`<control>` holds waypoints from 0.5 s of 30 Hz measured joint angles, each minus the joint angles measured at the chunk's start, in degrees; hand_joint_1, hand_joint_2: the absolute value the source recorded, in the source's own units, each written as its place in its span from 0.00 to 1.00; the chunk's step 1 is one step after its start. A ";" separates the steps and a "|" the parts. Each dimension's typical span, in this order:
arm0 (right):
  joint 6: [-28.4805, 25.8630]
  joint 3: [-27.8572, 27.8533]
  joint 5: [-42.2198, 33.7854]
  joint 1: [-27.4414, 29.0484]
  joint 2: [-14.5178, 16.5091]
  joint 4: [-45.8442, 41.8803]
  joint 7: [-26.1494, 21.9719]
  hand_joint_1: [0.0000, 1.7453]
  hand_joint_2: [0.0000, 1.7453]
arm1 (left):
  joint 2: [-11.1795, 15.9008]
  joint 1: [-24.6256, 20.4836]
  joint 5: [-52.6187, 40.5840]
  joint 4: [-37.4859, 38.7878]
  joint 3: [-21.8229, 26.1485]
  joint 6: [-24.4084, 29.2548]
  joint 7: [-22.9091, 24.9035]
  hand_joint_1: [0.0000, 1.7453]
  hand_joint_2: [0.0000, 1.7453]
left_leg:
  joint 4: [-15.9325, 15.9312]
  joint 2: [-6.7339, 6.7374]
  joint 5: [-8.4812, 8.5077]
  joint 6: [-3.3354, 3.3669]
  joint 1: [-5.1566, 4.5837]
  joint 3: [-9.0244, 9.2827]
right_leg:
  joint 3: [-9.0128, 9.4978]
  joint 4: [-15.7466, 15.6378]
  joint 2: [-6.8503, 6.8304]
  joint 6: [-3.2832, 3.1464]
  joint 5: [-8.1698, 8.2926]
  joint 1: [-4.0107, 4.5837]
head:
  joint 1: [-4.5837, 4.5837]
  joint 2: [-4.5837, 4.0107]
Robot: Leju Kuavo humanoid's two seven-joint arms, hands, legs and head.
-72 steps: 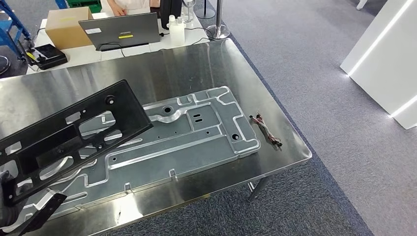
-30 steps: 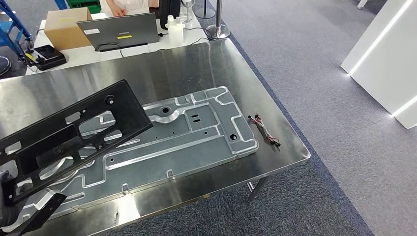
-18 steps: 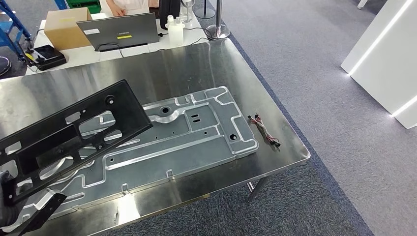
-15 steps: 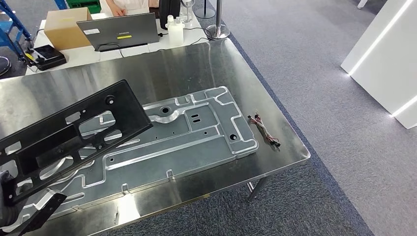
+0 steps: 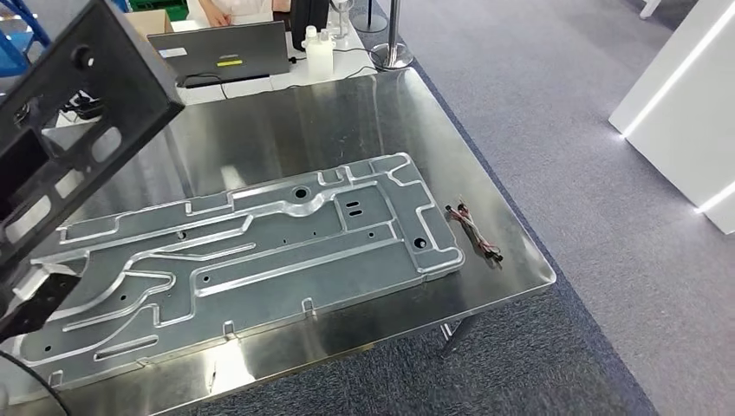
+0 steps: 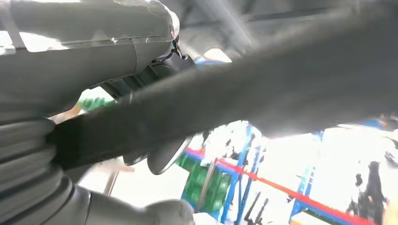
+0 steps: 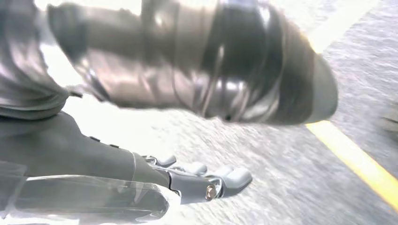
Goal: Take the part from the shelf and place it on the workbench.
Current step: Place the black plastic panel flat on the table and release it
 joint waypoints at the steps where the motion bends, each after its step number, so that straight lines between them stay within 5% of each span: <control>1: 0.60 0.32 0.09 -1.00 0.38 0.47 3.34 0.00 0.00 | 0.03 -0.81 -1.74 0.66 -1.73 -0.02 0.68 1.00 1.00 | 0.00 0.19 0.01 0.00 0.08 0.01 | -0.08 -0.06 0.19 -0.01 0.09 0.07 | 0.02 0.00; 15: 8.21 -0.90 -2.89 -11.94 8.24 -0.33 21.19 0.00 0.00 | -3.09 -6.42 -4.06 6.06 -10.93 -1.46 3.40 1.00 1.00 | -0.01 0.91 0.10 0.06 -0.02 0.25 | -0.18 0.10 0.85 0.07 0.27 -0.04 | 0.05 0.00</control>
